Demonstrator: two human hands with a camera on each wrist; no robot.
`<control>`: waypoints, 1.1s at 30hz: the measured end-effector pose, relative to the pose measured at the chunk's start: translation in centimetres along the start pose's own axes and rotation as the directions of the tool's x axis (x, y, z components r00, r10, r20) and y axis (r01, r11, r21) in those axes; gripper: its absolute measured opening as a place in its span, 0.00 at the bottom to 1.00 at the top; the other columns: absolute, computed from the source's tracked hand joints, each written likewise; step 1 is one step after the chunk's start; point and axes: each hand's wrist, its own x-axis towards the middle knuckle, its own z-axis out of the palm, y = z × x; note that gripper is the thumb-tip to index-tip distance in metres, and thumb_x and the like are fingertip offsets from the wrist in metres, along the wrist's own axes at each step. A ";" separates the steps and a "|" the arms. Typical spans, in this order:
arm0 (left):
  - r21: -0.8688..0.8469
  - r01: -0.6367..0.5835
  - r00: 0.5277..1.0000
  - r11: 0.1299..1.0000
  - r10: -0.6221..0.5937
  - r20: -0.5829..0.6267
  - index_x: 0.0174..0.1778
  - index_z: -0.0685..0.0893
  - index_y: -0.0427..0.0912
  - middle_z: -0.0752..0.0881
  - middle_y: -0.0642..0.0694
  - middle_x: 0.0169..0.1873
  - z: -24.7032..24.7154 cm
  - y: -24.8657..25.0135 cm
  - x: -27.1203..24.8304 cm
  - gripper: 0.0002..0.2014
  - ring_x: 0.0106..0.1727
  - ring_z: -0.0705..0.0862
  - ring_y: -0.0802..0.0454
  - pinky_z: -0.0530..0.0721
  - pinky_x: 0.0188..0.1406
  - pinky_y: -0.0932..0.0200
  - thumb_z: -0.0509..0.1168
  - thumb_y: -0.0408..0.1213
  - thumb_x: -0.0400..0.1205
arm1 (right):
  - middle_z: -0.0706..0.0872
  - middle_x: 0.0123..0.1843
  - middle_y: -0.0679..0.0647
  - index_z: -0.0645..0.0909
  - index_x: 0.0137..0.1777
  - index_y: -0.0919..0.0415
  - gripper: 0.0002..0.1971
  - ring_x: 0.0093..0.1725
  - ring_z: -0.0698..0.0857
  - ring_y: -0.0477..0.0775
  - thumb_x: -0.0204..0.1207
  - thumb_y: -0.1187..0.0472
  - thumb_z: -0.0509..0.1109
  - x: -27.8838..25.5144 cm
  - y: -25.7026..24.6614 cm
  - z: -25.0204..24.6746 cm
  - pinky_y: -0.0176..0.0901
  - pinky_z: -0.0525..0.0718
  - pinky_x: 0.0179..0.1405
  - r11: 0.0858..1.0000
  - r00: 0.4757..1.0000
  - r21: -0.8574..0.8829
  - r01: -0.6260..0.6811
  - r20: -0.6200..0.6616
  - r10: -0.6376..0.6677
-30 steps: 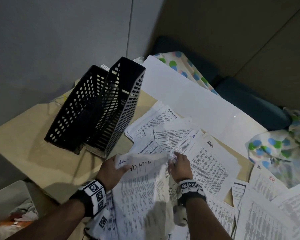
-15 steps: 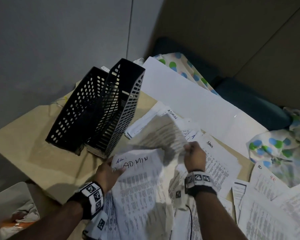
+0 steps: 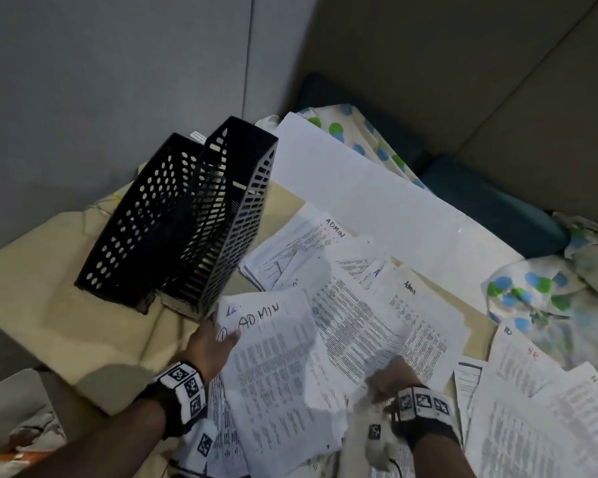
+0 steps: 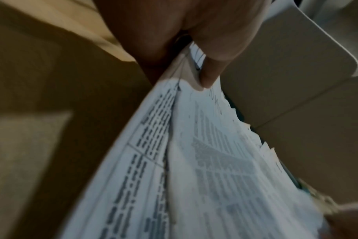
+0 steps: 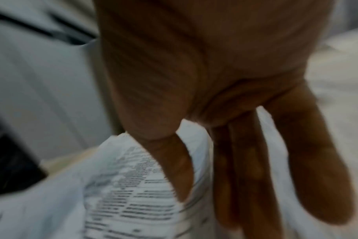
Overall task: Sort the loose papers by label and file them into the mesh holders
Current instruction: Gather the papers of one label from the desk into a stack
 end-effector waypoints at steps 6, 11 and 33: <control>0.001 -0.086 0.995 0.996 0.086 0.058 0.71 0.74 0.42 0.82 0.43 0.67 0.3 -0.1 -0.4 0.22 0.68 0.80 0.44 0.76 0.71 0.47 0.66 0.39 0.81 | 0.72 0.76 0.60 0.52 0.82 0.58 0.40 0.72 0.75 0.61 0.74 0.62 0.70 -1.8 -5.2 -3.7 0.60 0.76 0.70 0.910 0.767 -0.211 0.357 -0.490 -0.415; -0.008 -0.141 0.989 0.990 0.141 0.046 0.66 0.78 0.45 0.86 0.45 0.61 0.4 0.1 -1.5 0.17 0.62 0.84 0.47 0.80 0.65 0.53 0.66 0.39 0.81 | 0.67 0.79 0.55 0.57 0.82 0.55 0.38 0.76 0.71 0.58 0.75 0.55 0.73 -0.1 -9.6 -3.6 0.52 0.72 0.72 0.800 0.791 -0.347 0.490 -0.210 -0.575; -0.556 0.504 0.848 0.661 -0.255 0.465 0.27 0.88 0.32 0.88 0.34 0.37 0.2 -0.6 -0.2 0.15 0.45 0.84 0.36 0.82 0.39 0.52 0.62 0.29 0.79 | 0.64 0.77 0.53 0.51 0.82 0.50 0.57 0.76 0.67 0.61 0.58 0.53 0.85 5.9 -10.6 -2.9 0.63 0.73 0.72 0.793 0.864 -0.504 0.342 -0.164 -0.476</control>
